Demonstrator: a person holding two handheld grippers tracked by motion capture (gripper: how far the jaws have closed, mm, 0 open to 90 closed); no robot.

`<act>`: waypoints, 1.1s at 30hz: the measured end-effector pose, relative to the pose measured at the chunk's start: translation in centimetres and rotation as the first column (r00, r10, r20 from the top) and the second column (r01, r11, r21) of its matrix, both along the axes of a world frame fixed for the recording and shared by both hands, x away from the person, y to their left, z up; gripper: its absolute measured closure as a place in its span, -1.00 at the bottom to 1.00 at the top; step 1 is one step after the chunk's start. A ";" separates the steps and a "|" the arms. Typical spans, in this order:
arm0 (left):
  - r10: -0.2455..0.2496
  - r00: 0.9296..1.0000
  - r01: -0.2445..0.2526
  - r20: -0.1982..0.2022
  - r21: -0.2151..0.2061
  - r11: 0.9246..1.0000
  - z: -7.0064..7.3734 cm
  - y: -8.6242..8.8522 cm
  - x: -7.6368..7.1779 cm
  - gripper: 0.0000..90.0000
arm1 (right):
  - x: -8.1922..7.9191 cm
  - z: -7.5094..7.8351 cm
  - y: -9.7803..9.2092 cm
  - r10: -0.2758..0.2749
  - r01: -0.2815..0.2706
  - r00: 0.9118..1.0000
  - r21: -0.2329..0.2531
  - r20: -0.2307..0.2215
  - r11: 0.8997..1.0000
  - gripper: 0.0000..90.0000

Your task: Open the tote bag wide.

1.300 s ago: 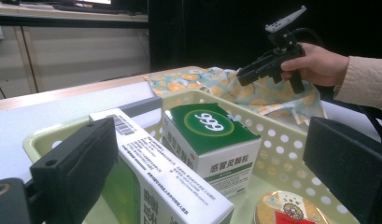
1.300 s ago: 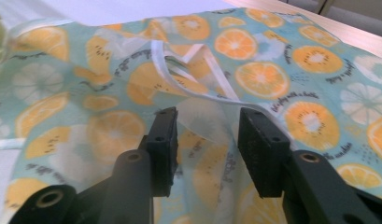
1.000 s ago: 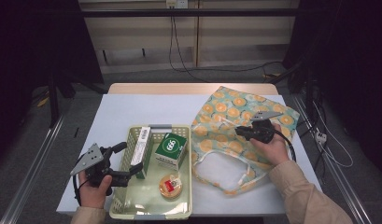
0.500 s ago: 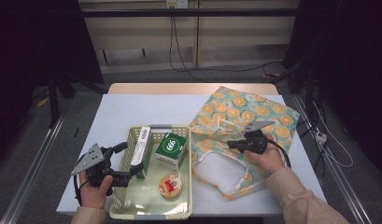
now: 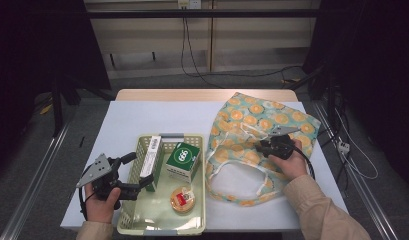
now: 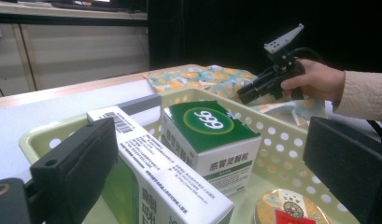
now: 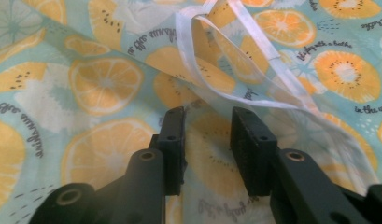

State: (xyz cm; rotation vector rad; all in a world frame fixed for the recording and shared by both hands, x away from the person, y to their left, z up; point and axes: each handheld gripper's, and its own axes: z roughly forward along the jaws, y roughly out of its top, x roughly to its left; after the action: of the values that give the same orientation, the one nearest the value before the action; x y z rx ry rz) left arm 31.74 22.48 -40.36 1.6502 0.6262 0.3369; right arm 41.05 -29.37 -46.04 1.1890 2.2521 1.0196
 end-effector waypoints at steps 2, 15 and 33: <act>0.003 1.000 -0.003 -0.002 0.002 1.000 0.0 0.0 0.0 -0.93 | 0.2 -0.2 -0.3 -0.009 0.009 1.000 0.010 -0.008 1.000 0.35; 0.001 1.000 -0.001 0.000 0.002 1.000 0.0 0.0 0.0 -0.93 | 0.8 -0.3 -0.2 -0.026 0.026 0.999 -0.004 -0.019 1.000 0.60; 0.006 1.000 -0.006 0.000 -0.004 1.000 0.1 0.0 0.1 -0.93 | 1.3 -0.2 -0.1 -0.040 0.040 0.998 0.023 -0.039 0.999 0.99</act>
State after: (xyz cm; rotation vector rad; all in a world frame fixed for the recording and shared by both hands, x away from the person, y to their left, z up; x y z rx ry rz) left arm 31.80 22.48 -40.24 1.6451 0.6317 0.3400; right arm 42.32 -29.49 -46.25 1.2687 2.2420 1.0190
